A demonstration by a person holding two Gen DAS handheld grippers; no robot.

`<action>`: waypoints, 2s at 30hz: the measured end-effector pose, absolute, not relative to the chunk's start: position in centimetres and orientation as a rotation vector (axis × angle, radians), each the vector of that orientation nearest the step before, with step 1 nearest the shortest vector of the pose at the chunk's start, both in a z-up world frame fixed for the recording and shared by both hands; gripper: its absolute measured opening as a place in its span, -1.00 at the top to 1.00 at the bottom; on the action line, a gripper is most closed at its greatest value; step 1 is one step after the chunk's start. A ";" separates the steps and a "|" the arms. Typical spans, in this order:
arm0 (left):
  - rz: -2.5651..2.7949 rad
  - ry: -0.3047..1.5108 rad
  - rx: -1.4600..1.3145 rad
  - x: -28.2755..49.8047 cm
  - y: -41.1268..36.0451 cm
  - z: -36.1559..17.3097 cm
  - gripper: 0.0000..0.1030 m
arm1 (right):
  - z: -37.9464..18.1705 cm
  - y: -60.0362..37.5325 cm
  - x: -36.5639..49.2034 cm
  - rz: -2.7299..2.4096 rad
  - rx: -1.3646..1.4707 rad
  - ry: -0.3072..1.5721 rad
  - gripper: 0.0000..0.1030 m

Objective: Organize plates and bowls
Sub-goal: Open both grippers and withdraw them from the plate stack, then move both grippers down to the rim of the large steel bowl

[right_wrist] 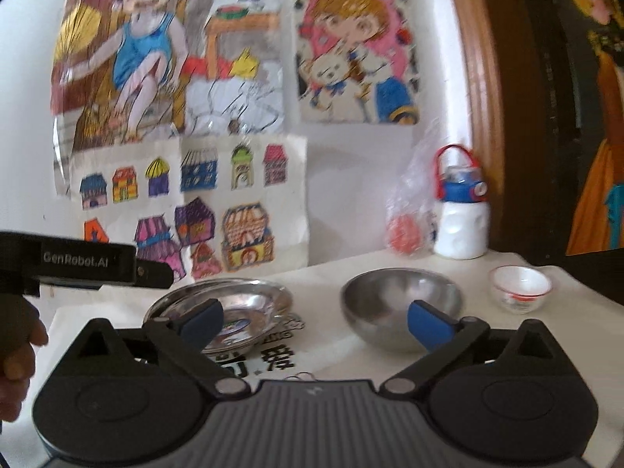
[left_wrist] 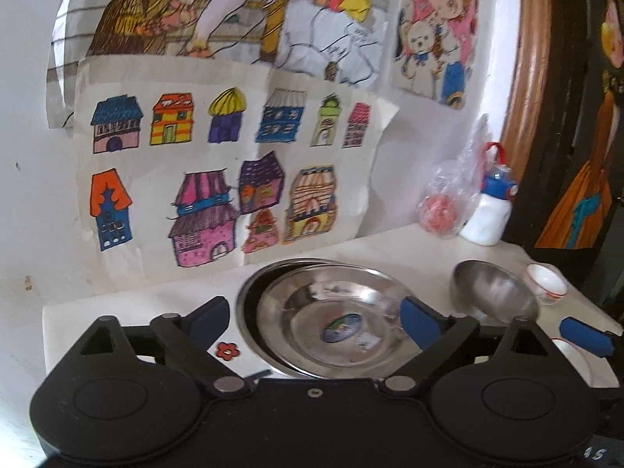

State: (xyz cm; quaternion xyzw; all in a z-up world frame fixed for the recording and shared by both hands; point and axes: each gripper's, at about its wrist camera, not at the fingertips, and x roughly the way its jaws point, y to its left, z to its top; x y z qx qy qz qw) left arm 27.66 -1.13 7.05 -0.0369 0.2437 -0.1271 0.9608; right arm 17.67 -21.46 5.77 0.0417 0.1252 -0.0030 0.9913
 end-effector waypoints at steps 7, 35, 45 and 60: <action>-0.338 0.482 -0.068 24.9 -4.2 7.2 -0.98 | 5.9 -25.3 14.0 -0.080 0.104 0.229 -1.00; -0.463 0.603 0.195 35.8 -18.9 5.9 -0.98 | 4.6 -38.9 23.4 -0.063 0.262 0.444 -1.00; -0.461 0.627 0.236 38.3 -20.0 4.5 -0.98 | 3.4 -38.9 26.6 -0.043 0.267 0.515 -0.93; -0.491 0.696 0.212 39.8 -20.6 3.7 -0.50 | 3.0 -37.4 28.2 0.010 0.273 0.561 -0.13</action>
